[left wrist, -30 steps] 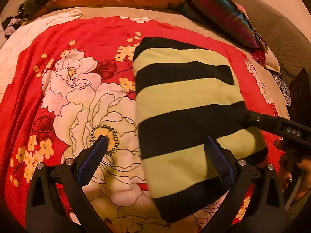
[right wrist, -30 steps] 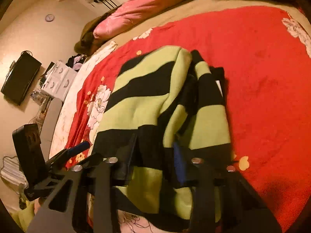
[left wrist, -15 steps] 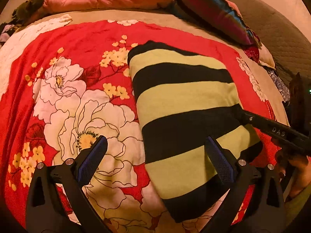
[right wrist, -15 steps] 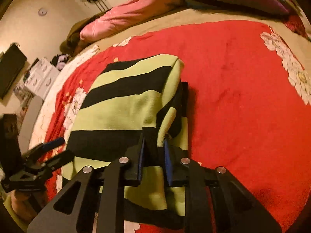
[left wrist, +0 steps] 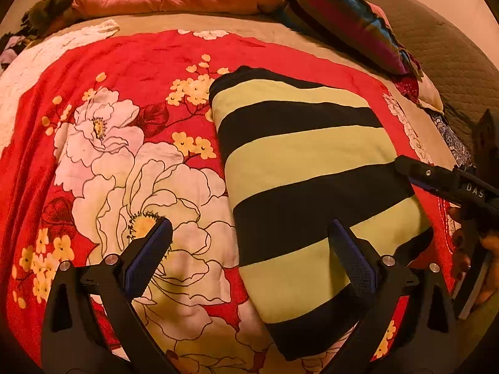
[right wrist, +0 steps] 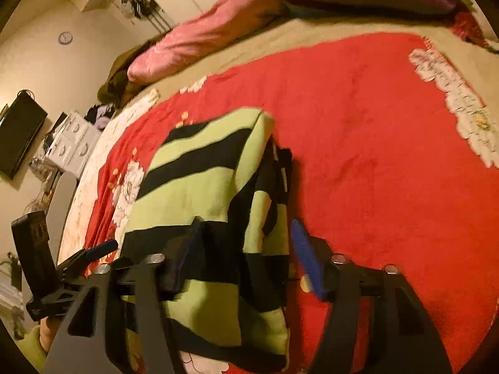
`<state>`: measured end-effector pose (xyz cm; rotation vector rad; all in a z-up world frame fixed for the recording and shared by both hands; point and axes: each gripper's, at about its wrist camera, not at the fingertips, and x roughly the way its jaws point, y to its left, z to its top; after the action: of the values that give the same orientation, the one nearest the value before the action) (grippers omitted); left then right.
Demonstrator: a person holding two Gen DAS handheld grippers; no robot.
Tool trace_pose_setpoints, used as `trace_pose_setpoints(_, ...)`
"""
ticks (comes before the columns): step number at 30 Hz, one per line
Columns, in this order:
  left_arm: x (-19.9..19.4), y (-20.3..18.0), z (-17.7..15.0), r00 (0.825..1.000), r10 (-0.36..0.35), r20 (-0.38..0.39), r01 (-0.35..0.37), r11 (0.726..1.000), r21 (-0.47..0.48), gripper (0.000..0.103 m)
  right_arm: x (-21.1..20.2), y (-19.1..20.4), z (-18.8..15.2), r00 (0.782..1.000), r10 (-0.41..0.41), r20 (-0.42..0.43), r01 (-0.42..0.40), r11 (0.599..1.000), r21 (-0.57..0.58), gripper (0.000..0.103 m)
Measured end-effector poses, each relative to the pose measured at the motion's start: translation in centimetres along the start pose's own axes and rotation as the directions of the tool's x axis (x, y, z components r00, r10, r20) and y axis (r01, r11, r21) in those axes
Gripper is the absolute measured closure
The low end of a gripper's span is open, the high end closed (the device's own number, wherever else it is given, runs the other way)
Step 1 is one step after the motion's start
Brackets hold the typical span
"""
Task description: Fold small clothes
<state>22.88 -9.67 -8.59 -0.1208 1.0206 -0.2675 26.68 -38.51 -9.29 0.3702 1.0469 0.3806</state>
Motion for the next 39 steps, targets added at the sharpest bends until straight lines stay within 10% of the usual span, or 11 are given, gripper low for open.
trace_pose_setpoints(7, 1.1, 0.5, 0.1, 1.000, -0.012, -0.014, 0.011, 1.000, -0.011, 0.009, 3.6, -1.8, 0.4, 0.995, 0.061, -0.083, -0.057, 0.997, 0.049, 0.015)
trace_pose_setpoints(15, 3.0, 1.1, 0.3, 0.994, -0.105, -0.042, 0.103, 0.993, -0.052, 0.010, 4.9, -0.8, 0.6, 0.982, 0.167, -0.083, -0.162, 0.985, 0.065, 0.038)
trace_pose_setpoints(19, 3.4, 0.4, 0.2, 0.979, -0.198, -0.046, 0.195, 0.978, -0.069, 0.032, 4.6, -0.7, 0.6, 0.982, 0.168, -0.087, -0.164, 0.985, 0.057, 0.042)
trace_pose_setpoints(27, 1.7, 0.6, 1.0, 0.977, -0.211, -0.008, 0.209, 0.974, -0.089, 0.058, 2.3, 1.8, 0.5, 0.978, 0.208, -0.030, -0.209, 0.978, -0.005, 0.050)
trace_pose_setpoints(39, -5.1, 4.9, 2.0, 0.989, -0.085, 0.121, 0.097, 0.990, -0.099, 0.058, 2.4, 10.4, 0.6, 0.958, 0.287, -0.011, -0.286, 0.953, -0.100, 0.050)
